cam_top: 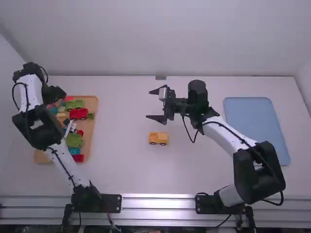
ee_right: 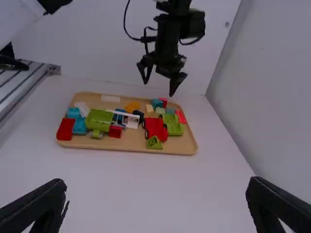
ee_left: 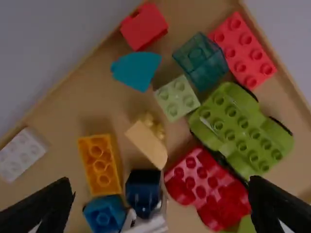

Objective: Assemble lego blocks to make yellow taxi

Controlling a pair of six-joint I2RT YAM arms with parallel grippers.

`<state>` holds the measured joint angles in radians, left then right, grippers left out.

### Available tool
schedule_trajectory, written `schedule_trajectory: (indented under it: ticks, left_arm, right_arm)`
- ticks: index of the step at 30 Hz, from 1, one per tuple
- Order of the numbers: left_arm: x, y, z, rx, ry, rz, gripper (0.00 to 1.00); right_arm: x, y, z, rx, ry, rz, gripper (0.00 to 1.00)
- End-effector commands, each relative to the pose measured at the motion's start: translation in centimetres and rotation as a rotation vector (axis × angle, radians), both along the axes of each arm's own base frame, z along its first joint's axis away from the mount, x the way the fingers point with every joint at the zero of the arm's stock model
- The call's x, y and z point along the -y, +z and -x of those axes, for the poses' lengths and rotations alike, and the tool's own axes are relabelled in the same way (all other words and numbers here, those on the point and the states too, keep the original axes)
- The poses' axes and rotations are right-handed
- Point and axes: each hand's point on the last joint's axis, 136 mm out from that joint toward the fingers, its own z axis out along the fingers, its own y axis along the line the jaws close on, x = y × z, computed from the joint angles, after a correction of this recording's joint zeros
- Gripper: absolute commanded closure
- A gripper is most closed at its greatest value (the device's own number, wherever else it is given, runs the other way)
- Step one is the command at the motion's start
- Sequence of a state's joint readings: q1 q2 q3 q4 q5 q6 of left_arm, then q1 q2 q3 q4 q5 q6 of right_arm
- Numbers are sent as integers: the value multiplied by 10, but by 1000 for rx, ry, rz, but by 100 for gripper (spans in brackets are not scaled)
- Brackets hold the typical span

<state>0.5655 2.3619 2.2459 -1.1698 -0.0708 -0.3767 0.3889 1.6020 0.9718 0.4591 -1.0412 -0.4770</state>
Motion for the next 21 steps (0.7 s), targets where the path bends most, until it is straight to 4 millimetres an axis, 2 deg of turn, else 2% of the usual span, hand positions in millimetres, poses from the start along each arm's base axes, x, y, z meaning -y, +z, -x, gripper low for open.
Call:
schedule_trajectory:
  ticks: [1, 5, 8, 11, 15, 17, 19, 21]
  left_arm:
    - [1, -15, -1, -13, 55, 25, 10]
    - [1, -29, 0, -26, 109, 33, 28]
    - [-1, -37, 4, -41, 164, 20, 29]
    - [-1, -54, 10, -49, 248, 27, 27]
    - [7, -70, 3, -15, 247, 66, 29]
    - [4, -79, 5, -14, 258, 59, 33]
    - [6, -83, 5, -17, 256, 57, 41]
    - [5, -86, 6, -14, 278, 62, 44]
  right_arm:
    - [0, 18, -1, 31, 1, -19, 1]
    - [0, 17, -1, 25, 1, -16, 1]
    - [0, 17, -1, 23, 1, -15, 3]
    - [0, 16, -1, 20, 1, -14, 1]
    - [0, 16, 0, 17, 2, -13, 1]
    - [1, 15, -1, 13, 0, -12, 1]
    - [1, 15, 0, 10, 1, -10, 1]
    - [1, 15, 0, 9, 1, -10, 1]
